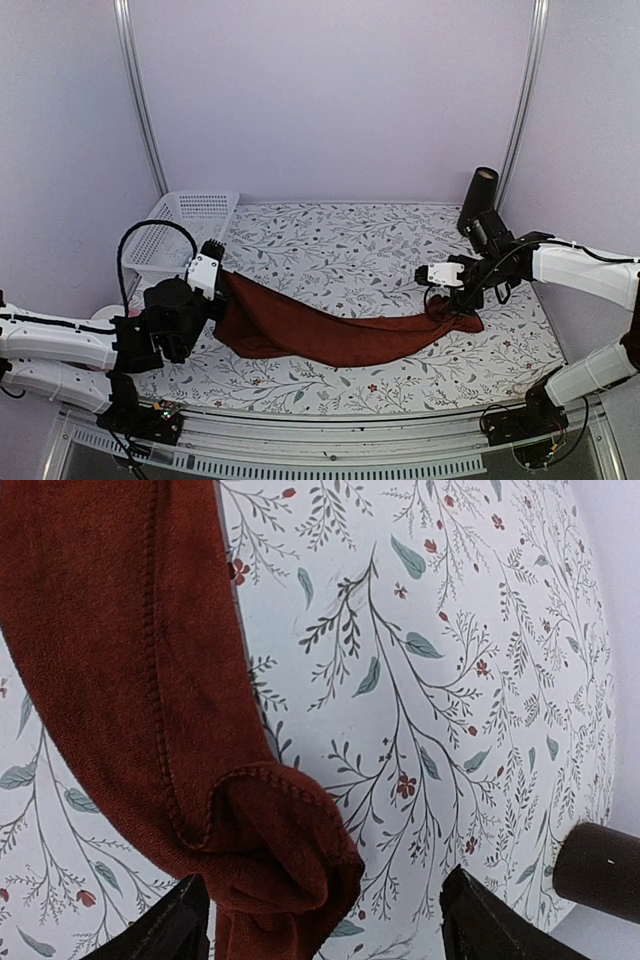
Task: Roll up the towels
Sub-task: Flatten out the towel at the center of the board.
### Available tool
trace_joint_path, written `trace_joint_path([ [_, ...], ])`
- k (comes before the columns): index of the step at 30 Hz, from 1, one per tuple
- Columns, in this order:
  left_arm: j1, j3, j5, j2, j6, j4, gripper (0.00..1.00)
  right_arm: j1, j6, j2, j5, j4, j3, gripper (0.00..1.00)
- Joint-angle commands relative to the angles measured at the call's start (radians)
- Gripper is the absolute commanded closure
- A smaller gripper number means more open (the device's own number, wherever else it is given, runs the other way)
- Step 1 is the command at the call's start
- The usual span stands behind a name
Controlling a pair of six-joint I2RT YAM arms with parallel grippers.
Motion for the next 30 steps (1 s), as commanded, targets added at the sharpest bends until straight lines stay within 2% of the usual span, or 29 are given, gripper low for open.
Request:
trace_joint_path([
  [1, 0.017, -0.018, 0.03, -0.011, -0.016, 0.031, 1.0, -0.045, -0.027, 0.104, -0.106, -0.051, 0.123, 0.2],
  [5, 0.019, -0.018, 0.046, -0.002, -0.019, 0.032, 1.0, -0.05, -0.024, 0.188, -0.105, -0.062, 0.154, 0.22],
  [11, 0.019, -0.015, 0.057, 0.007, -0.018, 0.031, 1.0, -0.057, 0.007, 0.251, -0.123, -0.094, 0.17, 0.4],
  [16, 0.019, -0.016, 0.07, 0.007, -0.018, 0.031, 1.0, -0.059, 0.007, 0.266, -0.128, -0.1, 0.152, 0.73],
  [26, 0.019, -0.01, 0.074, 0.023, -0.019, 0.031, 1.0, -0.063, 0.019, 0.241, -0.155, -0.097, 0.159, 0.76],
  [28, 0.02, -0.009, 0.074, 0.028, -0.017, 0.031, 1.0, -0.062, 0.017, 0.237, -0.156, -0.098, 0.156, 0.79],
  [30, 0.02, -0.009, 0.073, 0.031, -0.016, 0.031, 1.0, -0.064, 0.017, 0.237, -0.155, -0.099, 0.155, 0.92],
])
